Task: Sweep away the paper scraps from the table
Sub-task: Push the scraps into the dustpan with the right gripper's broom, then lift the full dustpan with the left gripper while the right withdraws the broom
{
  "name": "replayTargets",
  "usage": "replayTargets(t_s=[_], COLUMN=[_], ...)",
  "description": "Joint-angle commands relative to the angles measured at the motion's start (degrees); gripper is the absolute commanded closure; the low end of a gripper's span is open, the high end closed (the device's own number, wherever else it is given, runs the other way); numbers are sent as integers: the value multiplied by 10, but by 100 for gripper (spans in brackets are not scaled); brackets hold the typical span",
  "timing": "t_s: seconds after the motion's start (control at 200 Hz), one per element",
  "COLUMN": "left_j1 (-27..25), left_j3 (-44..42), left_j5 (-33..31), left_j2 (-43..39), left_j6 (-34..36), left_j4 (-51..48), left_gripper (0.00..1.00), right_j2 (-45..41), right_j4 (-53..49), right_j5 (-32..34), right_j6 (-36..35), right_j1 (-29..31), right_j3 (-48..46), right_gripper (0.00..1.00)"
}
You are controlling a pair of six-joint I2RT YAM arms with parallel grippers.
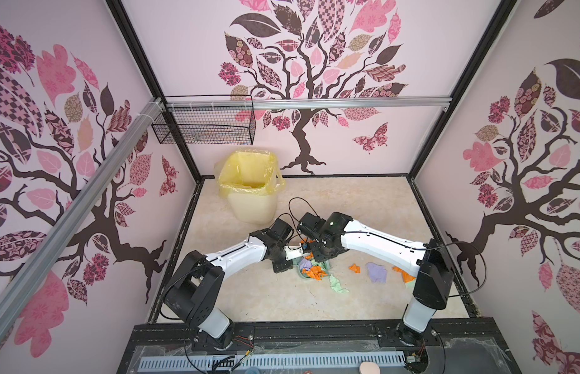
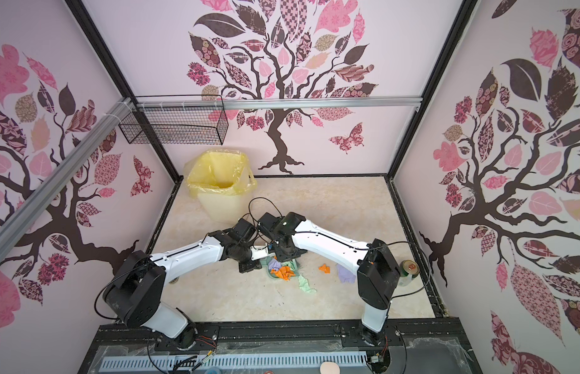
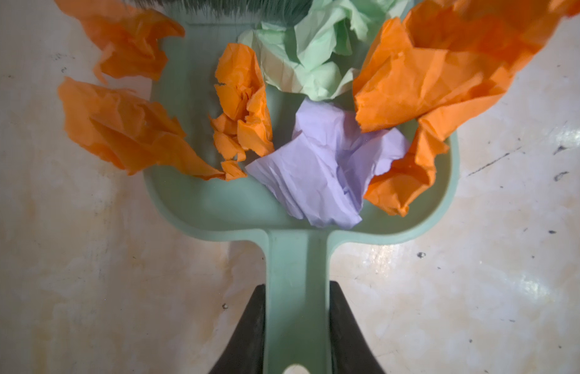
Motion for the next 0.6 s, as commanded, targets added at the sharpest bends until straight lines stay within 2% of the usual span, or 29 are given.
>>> replayTargets(t_s=[0.0,0.16,0.305,0.595], left_j1=[-1,3,5,27], left_j3=[-1,-15,-11,16], left_j5=[9,59,75,121], left_j2=[-4,-34,-49,-90], left_j6=[-4,-6,-7,-11], left_j4=[3,15,9,-34], left_gripper=[100,100,100,100], right_j2=[-54,-79,-106,-223], right_j4=[-53,-85,-118,-126], right_j5=[34,56,97,118], right_j6=[19,18,17,-3], right_j1=[4,4,-4,-89], right_j3=[41,91,110,37], right_gripper=[100,100,100,100])
